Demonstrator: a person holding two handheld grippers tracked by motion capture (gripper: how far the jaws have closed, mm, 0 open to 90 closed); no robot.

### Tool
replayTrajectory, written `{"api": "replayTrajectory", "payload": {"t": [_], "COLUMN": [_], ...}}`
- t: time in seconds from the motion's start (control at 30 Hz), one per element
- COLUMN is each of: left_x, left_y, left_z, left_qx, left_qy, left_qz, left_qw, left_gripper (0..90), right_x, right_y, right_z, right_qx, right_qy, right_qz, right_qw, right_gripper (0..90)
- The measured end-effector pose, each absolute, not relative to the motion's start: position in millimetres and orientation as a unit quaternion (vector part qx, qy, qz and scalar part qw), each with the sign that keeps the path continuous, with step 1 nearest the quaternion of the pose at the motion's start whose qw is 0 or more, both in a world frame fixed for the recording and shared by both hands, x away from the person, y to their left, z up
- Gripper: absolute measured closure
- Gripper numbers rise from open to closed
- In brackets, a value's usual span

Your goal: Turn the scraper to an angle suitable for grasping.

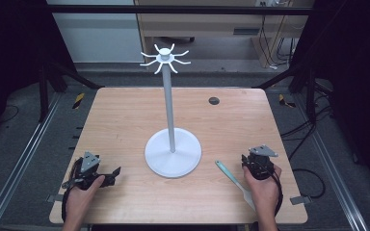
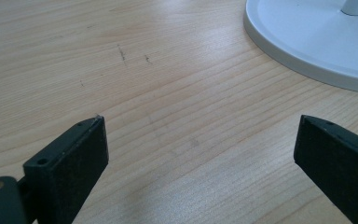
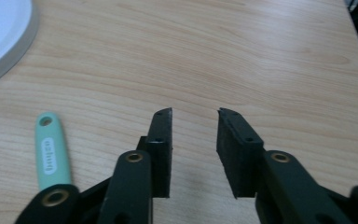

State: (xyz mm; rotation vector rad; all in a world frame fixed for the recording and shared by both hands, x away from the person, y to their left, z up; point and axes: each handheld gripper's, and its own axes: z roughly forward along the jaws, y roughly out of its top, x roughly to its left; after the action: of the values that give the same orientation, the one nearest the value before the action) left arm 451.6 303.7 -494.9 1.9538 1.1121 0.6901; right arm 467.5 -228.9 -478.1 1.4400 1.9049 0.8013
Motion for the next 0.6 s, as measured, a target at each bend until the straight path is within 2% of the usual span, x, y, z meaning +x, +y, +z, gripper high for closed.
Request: {"api": "replayTrajectory", "payload": {"t": [0.1,0.17,0.33,0.6], "left_x": [451,451,451,450], "left_y": [303,302,301,297], "left_z": [-495,-495,-495,-495], "left_qx": [0.769,0.77,0.773,0.775], "left_qy": [0.435,0.434,0.432,0.427], "left_qz": [0.269,0.269,0.262,0.259], "left_qw": [0.384,0.384,0.383,0.388], "left_gripper": [2.5,2.4,2.6,2.7], "right_x": [471,475,482,489], "right_y": [-223,-216,-209,-198], "right_z": [-477,-475,-475,-469], "right_qx": [0.534,0.519,0.498,0.472], "right_qy": [0.734,0.754,0.781,0.806], "right_qz": [0.296,0.292,0.29,0.291], "right_qw": [0.298,0.277,0.241,0.207], "right_gripper": [73.5,80.1,90.0,90.0]}}
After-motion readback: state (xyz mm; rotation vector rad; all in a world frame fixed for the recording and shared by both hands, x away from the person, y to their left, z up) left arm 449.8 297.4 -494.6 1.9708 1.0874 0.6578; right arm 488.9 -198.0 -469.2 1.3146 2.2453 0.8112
